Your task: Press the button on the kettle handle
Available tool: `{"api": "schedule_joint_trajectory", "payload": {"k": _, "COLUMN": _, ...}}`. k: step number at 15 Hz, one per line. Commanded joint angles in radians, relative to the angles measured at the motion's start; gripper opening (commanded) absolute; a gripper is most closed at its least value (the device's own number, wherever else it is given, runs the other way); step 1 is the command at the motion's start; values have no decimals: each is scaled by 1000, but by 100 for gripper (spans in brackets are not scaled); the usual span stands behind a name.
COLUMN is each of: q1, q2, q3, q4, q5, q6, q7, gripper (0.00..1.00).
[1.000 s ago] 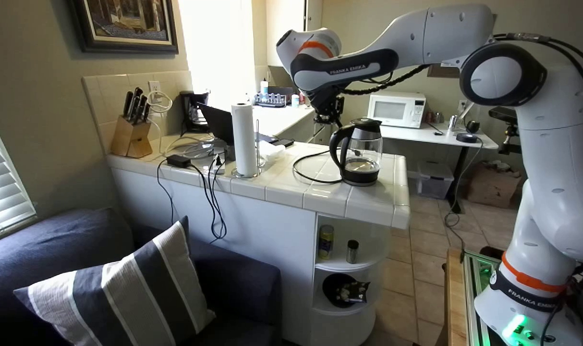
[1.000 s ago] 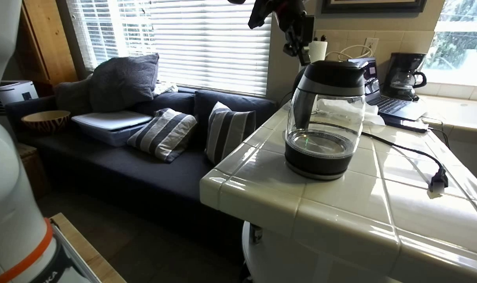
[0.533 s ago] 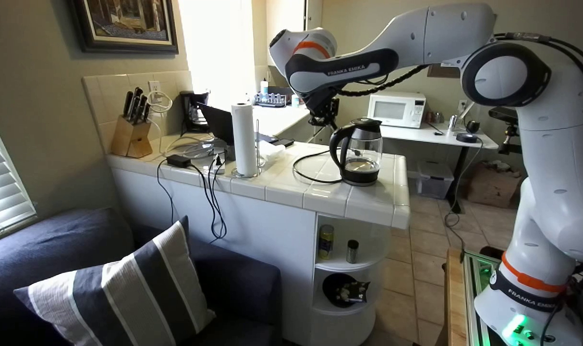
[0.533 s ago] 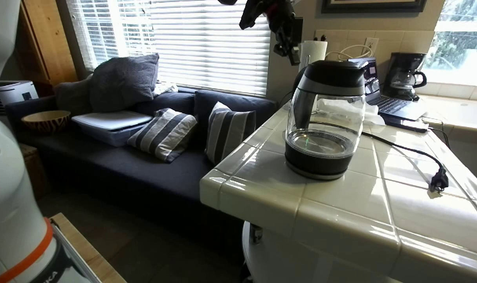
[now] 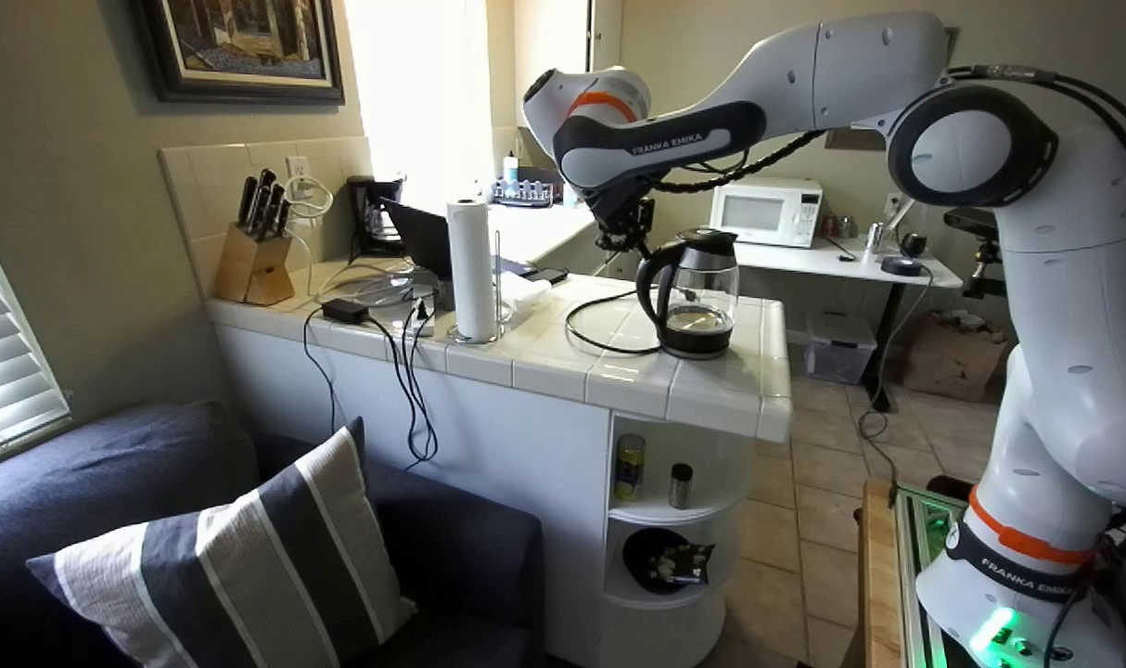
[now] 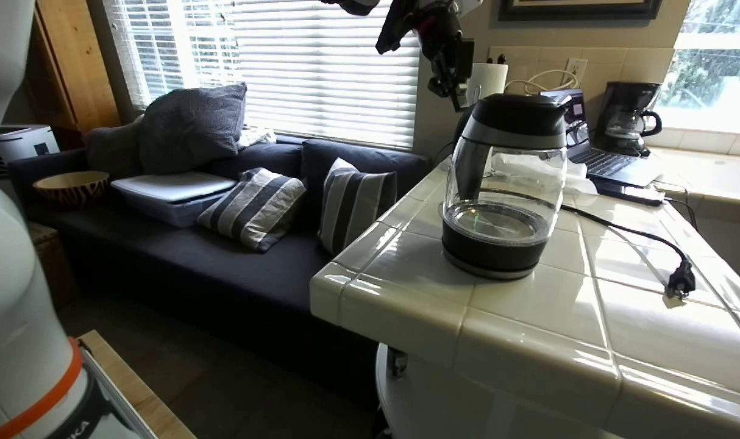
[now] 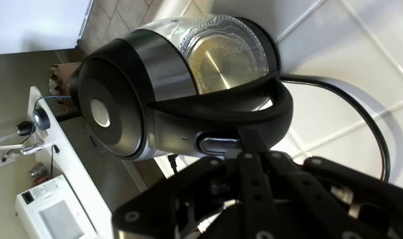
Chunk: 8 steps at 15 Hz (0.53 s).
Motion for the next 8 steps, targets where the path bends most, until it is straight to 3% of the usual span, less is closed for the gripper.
{"api": "schedule_joint_trajectory", "payload": {"k": 1, "q1": -14, "q2": 2, "q3": -6, "q4": -20, "q5": 35, "q6": 52, "q7": 3, "gripper": 0}}
{"api": "schedule_joint_trajectory", "payload": {"k": 8, "q1": -15, "q2": 6, "q3": -18, "q4": -27, "q5": 27, "q6": 66, "q7": 3, "gripper": 0}}
